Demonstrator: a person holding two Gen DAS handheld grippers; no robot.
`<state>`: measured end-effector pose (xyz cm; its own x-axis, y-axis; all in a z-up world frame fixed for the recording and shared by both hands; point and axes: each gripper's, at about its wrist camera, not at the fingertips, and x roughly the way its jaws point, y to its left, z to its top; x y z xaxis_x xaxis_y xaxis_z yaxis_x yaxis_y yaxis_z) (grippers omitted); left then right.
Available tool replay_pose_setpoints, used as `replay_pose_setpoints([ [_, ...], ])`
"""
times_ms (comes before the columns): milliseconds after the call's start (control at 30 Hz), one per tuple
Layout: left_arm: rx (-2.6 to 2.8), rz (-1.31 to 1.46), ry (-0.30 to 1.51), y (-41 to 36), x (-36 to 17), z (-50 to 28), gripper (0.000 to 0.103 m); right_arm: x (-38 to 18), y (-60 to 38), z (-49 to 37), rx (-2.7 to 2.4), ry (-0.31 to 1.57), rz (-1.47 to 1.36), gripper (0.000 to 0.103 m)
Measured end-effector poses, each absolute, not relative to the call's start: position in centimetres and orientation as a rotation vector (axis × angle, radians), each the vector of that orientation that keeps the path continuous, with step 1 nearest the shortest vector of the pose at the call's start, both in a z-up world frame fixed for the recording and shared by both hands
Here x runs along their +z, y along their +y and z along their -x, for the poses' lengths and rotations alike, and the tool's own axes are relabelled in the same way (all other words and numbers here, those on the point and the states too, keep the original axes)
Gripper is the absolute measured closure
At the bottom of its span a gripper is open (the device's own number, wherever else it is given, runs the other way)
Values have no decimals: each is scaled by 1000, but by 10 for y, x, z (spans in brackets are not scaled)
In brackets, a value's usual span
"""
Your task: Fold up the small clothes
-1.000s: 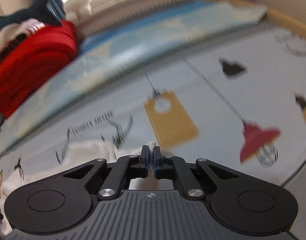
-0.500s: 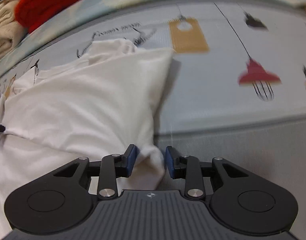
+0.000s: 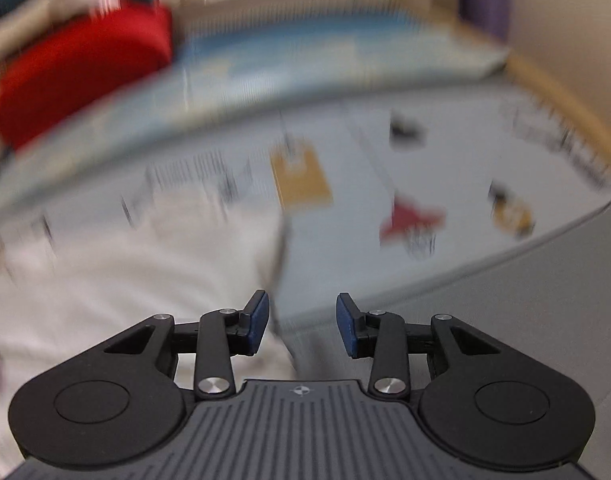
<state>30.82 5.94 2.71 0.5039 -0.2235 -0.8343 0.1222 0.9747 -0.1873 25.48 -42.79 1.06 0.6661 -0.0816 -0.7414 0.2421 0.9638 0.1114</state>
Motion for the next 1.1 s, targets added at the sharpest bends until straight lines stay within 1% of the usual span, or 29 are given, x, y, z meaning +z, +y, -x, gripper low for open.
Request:
replay_pose_setpoints([
  [133, -183, 152, 944, 69, 72, -293, 60, 57, -396, -226, -123, 660, -272, 63],
  [167, -185, 143, 920, 73, 81, -286, 57, 64, -384, -219, -101, 630, -273, 63],
  [200, -181, 131, 901, 78, 89, -280, 52, 71, -373, -212, -83, 603, -272, 63],
  [267, -160, 117, 859, 91, 94, -270, 48, 78, -353, -200, -52, 561, -268, 63],
  [333, -139, 110, 819, 108, 85, -261, 48, 81, -335, -195, -23, 538, -257, 63],
  [367, -130, 110, 810, 118, 76, -258, 54, 82, -327, -196, -9, 530, -243, 63],
  [400, -117, 114, 830, 130, 64, -259, 76, 81, -318, -196, 3, 523, -224, 64],
  [433, -100, 126, 879, 142, 52, -264, 89, 81, -314, -197, 9, 520, -204, 64],
  [467, -73, 151, 912, 155, 44, -269, 98, 79, -308, -198, 12, 522, -187, 64],
  [533, -28, 203, 882, 180, 42, -276, 98, 76, -304, -202, 7, 536, -193, 64],
  [567, 0, 215, 863, 190, 43, -279, 98, 73, -303, -206, 13, 548, -208, 66],
  [600, 26, 233, 845, 200, 43, -282, 98, 70, -301, -209, 23, 555, -215, 70],
  [633, 36, 258, 832, 209, 42, -284, 98, 69, -297, -211, 30, 554, -210, 78],
  [667, 36, 277, 822, 216, 42, -287, 98, 69, -293, -214, 33, 547, -198, 84],
  [733, 18, 277, 787, 225, 40, -295, 98, 70, -287, -220, 41, 523, -176, 87],
  [800, -20, 281, 754, 232, 36, -309, 98, 69, -283, -228, 48, 513, -167, 87],
  [967, -42, 435, 746, 272, 3, -335, 98, 67, -280, -242, 76, 526, -181, 87],
  [1100, 33, 555, 734, 314, -23, -351, 96, 62, -273, -248, 93, 530, -128, 87],
])
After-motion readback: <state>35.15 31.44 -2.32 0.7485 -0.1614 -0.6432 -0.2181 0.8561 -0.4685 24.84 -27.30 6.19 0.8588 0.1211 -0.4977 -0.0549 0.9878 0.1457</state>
